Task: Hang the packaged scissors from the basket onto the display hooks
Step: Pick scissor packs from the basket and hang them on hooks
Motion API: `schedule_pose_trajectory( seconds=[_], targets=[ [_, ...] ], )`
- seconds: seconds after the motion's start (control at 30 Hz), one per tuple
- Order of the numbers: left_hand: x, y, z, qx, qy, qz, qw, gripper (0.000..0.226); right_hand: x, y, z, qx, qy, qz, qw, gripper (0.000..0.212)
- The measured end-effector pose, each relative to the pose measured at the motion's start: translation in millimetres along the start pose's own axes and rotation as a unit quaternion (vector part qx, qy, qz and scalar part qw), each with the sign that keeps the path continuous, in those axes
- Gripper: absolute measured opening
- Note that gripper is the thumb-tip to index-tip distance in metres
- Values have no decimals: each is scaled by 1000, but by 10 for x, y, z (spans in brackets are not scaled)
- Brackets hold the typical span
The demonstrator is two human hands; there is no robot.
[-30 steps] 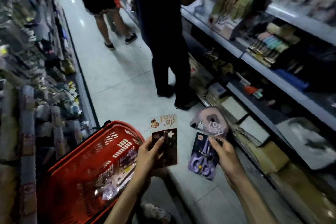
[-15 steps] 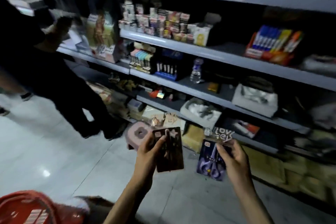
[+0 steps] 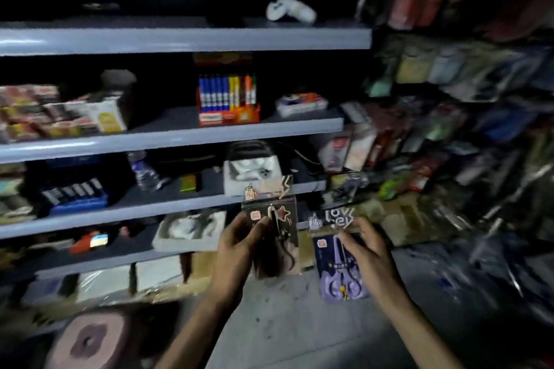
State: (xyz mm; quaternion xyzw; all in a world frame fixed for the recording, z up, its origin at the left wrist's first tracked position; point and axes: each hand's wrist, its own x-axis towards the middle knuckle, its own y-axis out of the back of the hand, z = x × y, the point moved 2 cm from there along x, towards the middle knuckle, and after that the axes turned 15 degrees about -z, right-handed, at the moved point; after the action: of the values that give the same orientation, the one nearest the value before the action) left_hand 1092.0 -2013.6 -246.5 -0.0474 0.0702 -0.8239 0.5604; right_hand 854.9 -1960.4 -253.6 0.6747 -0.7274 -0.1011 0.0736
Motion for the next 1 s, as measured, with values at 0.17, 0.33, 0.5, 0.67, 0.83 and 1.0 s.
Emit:
schedule_pose_trajectory(
  seconds=[0.17,0.33,0.5,0.67,0.83,1.0],
  targets=[
    [587,-537,35,0,-17,-81,997,14,30,652,-59,-1,-11,109,994,9],
    [998,-1097,25,9,-2,-145,989,14,74,1231,-95,13,-1,195,981,16],
    [1401,-1651,49,14,5,-171,985,12,279,1874,-60,30,3,242,970,7],
    [1849,-2278,45,4,1,-148,989,26,615,2531,85,86,0,286,954,25],
    [2234,-2959,43,19,-17,-127,992,11,1019,3197,180,34,19,254,966,39],
    [2491,-3431,50,12,-30,-89,996,12,1341,3662,121,51,59,205,976,49]
  ],
)
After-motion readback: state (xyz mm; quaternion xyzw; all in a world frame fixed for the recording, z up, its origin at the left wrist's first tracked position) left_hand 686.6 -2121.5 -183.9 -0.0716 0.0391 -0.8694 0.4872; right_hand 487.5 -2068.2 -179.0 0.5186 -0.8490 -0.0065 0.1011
